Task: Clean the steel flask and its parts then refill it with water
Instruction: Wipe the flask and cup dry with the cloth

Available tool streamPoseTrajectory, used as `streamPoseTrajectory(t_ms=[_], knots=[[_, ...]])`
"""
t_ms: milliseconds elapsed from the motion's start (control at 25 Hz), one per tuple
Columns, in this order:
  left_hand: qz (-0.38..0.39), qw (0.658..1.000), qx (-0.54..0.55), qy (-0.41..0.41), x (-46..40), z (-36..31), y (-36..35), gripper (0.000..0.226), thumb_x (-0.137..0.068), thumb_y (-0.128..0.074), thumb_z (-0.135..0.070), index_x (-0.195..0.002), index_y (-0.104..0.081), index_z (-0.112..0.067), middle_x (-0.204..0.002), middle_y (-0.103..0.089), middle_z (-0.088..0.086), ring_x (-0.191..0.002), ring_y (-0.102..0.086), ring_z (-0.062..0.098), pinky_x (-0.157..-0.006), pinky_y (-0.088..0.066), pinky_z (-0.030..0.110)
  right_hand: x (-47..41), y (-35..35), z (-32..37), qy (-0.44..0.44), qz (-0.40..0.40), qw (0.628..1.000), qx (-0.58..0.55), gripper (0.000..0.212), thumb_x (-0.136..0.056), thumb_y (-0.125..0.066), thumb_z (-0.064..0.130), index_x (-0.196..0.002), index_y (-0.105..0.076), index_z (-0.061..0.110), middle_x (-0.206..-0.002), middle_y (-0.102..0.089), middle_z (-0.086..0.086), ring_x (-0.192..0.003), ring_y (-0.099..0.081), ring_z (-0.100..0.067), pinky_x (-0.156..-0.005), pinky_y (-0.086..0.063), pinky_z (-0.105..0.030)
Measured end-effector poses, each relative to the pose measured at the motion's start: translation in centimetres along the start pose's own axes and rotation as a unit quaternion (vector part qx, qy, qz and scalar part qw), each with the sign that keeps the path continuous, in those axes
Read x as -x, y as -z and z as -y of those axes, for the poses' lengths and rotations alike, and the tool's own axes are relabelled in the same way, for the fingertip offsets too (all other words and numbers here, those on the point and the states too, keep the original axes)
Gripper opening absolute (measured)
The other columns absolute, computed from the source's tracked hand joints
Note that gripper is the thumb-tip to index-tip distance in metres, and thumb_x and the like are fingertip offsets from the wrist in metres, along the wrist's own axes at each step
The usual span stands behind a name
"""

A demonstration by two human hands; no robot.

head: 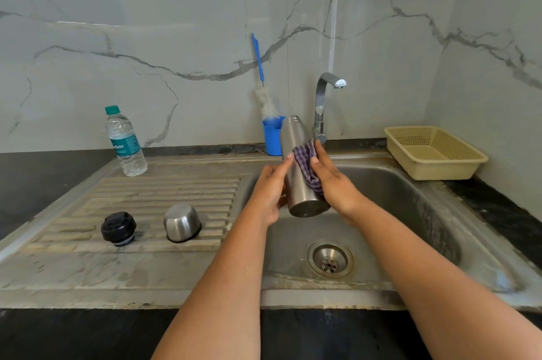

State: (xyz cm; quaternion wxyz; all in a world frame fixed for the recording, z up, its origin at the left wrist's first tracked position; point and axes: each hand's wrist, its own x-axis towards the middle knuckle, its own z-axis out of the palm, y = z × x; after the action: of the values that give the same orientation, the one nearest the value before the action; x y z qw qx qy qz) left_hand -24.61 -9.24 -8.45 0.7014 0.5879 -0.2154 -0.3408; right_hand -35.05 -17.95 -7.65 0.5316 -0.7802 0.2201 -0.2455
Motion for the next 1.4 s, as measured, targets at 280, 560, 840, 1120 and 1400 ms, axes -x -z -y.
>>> streamPoseTrajectory(t_ms=[280, 560, 840, 1120, 1400], knots=[[0.104, 0.992, -0.028, -0.062, 0.8, -0.3, -0.3, 0.05, -0.081, -0.076, -0.027, -0.124, -0.053, -0.015, -0.109, -0.069, 0.006, -0.099, -0.068, 0.021, -0.088, -0.056, 0.044, -0.2, 2.1, 0.7, 0.086, -0.025, 0.993, -0.079, 0.055, -0.101, -0.034, 0.047, -0.148, -0.006, 0.051, -0.157, -0.026, 0.006, -0.136, -0.039, -0.014, -0.113, -0.035, -0.043], [0.085, 0.992, -0.047, -0.081, 0.7, -0.2, 0.0, 0.065, -0.066, -0.079, -0.041, -0.122, -0.061, -0.015, -0.118, -0.068, 0.009, -0.099, -0.07, 0.017, -0.079, -0.055, 0.029, -0.3, 1.5, 0.8, 0.114, -0.007, 0.992, -0.051, 0.057, -0.092, -0.043, 0.057, -0.137, -0.01, 0.069, -0.16, -0.016, 0.013, -0.147, -0.019, -0.015, -0.117, -0.024, -0.051], [0.13, 0.985, -0.055, -0.101, 0.1, 0.4, 0.3, 0.075, -0.071, -0.085, -0.009, -0.137, -0.05, -0.021, -0.122, -0.062, 0.009, -0.114, -0.064, 0.022, -0.092, -0.057, 0.039, 0.1, 3.8, 1.6, 0.047, -0.004, 0.969, -0.241, 0.043, -0.101, -0.043, 0.032, -0.143, -0.037, 0.044, -0.135, -0.058, 0.008, -0.117, -0.06, -0.012, -0.097, -0.051, -0.037], [0.164, 0.983, -0.071, -0.044, 0.5, 1.1, -0.8, 0.067, -0.081, -0.078, -0.027, -0.139, -0.046, -0.025, -0.122, -0.067, 0.005, -0.108, -0.067, 0.018, -0.09, -0.054, 0.036, 0.1, 3.2, 0.1, -0.098, -0.022, 0.977, -0.19, 0.049, -0.1, -0.032, 0.052, -0.134, -0.049, 0.021, -0.115, -0.067, -0.011, -0.103, -0.065, -0.025, -0.087, -0.053, -0.042], [0.076, 0.992, -0.038, -0.097, 0.3, 0.7, -0.1, 0.081, -0.069, -0.088, -0.011, -0.139, -0.049, -0.021, -0.128, -0.059, 0.004, -0.106, -0.068, 0.02, -0.079, -0.06, 0.038, 0.2, 2.9, 1.3, -0.113, 0.035, 0.98, -0.159, 0.05, -0.098, -0.037, 0.053, -0.133, -0.054, 0.021, -0.115, -0.069, -0.007, -0.102, -0.067, -0.021, -0.084, -0.054, -0.036]])
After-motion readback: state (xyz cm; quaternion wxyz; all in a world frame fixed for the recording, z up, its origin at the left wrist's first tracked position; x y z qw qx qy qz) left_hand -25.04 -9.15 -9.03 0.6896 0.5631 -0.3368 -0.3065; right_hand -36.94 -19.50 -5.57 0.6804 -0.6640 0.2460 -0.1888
